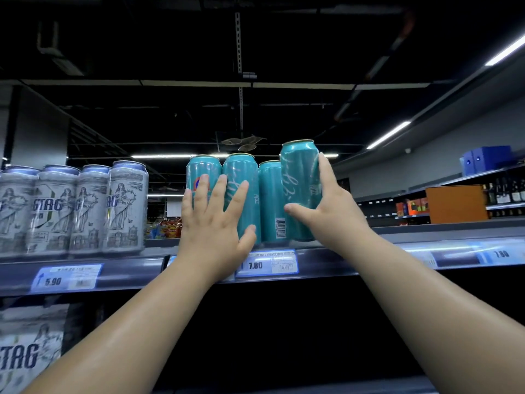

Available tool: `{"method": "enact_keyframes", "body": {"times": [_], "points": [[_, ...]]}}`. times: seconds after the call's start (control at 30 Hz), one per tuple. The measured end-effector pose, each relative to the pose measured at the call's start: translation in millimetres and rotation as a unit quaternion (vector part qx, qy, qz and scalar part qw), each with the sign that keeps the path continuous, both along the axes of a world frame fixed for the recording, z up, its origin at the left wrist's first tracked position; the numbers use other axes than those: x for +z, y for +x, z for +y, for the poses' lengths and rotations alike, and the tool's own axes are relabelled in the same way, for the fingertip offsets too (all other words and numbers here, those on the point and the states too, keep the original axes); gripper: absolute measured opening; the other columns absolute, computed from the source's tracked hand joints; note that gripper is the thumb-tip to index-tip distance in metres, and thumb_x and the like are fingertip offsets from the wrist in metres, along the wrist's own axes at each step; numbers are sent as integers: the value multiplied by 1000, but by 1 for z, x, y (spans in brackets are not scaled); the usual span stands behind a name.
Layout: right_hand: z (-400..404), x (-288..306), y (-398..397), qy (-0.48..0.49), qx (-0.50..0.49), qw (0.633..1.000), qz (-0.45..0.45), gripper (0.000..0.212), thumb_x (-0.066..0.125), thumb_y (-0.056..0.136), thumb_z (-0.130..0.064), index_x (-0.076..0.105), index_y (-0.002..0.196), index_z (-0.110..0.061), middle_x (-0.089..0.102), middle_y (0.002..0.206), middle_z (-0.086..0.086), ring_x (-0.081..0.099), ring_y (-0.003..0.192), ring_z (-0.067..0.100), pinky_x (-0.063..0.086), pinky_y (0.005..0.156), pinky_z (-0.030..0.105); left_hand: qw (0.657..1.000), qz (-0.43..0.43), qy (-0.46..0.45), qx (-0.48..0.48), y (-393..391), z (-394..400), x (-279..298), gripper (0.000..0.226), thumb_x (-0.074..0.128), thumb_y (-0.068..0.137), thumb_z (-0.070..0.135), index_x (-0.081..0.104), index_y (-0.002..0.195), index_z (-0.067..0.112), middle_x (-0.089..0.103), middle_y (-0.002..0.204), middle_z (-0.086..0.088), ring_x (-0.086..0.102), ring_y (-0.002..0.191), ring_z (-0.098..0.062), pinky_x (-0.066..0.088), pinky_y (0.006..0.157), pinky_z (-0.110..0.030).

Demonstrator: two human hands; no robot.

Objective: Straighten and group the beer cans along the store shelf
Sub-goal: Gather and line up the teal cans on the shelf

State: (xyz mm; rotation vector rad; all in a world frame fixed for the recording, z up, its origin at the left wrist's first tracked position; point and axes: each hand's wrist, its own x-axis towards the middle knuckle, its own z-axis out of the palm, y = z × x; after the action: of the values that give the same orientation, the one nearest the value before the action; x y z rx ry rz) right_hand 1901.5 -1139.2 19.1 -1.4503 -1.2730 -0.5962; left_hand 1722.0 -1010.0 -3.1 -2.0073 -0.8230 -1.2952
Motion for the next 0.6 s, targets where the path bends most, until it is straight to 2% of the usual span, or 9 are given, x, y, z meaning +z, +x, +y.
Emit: {"method": "enact_keyframes", "body": {"times": [0.13,0.27,0.43,0.6], "points": [[11,6,-11,14,30,999,8,113,73,78,-58,-4,158,-45,62,130,-5,60,112,18,52,94,43,1000,1,-3,2,0,0,1,82,22,84,63,-5,156,35,-1,165,-8,-17,148,-31,-11,117,-52],[22,5,-21,6,56,998,7,106,72,78,-59,3,157,-47,65,124,-8,63,102,13,55,85,39,1000,1,-2,0,0,0,1,81,21,84,63,-6,155,35,-2,165,-8,-19,147,-30,-12,117,-52],[32,1,-23,8,48,999,-4,100,72,81,-57,7,156,-46,64,123,-6,63,103,17,55,87,45,1000,-1,-2,0,0,2,0,81,19,84,64,-8,155,35,-3,165,-8,-20,147,-30,-12,117,-52],[41,-6,-21,-45,-15,999,-18,106,68,82,-62,-6,155,-44,57,129,-2,55,105,18,52,84,44,1000,-8,7,0,1,4,-1,80,23,86,63,-4,156,34,2,165,-9,-16,148,-31,-9,118,-53]]}}
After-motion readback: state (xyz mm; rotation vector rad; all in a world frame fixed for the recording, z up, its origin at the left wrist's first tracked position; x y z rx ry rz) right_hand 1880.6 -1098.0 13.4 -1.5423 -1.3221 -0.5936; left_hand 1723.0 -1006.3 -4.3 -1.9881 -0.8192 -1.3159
